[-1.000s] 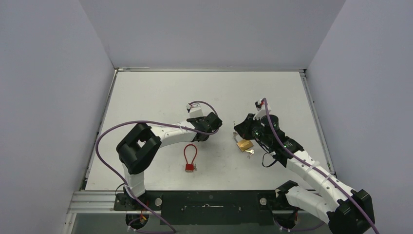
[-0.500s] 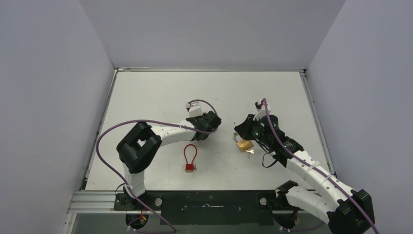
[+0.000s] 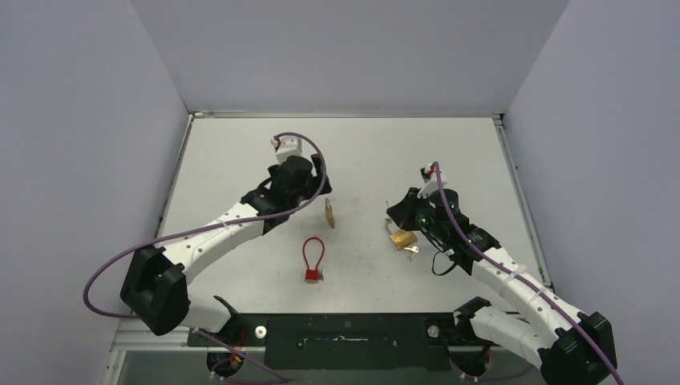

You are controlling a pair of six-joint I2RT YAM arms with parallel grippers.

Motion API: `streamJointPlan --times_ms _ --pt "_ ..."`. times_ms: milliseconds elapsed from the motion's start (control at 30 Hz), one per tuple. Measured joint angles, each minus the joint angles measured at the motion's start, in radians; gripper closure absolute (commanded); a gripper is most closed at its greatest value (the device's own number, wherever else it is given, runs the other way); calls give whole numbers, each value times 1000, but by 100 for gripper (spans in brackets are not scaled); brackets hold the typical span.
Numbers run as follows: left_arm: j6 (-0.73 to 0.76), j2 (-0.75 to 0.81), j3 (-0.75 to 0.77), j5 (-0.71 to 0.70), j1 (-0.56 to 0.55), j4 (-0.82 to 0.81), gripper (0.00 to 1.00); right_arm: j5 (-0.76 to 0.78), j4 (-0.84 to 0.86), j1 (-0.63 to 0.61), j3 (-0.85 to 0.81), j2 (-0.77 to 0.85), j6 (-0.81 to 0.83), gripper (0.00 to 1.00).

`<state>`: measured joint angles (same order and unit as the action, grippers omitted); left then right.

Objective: Unlock with the key

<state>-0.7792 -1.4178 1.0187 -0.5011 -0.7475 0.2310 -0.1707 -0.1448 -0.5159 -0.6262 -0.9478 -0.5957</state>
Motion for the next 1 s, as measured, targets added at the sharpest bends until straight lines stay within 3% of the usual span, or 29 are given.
streamJointPlan --times_ms 167,400,533,633,800,1000 --pt "307 29 51 210 147 -26 17 0 0 0 0 0 0 100" --pt "869 39 125 732 291 -39 19 0 -1 0 0 2 0 100" --pt "1175 43 127 949 312 -22 19 0 -7 0 0 15 0 100" --pt "1397 6 180 1072 308 96 19 0 -8 0 -1 32 1 100" --pt "1661 -108 297 1154 283 275 19 0 -8 2 -4 40 5 100" --pt "1808 -221 300 1097 174 390 20 0 -8 6 -4 40 9 100"
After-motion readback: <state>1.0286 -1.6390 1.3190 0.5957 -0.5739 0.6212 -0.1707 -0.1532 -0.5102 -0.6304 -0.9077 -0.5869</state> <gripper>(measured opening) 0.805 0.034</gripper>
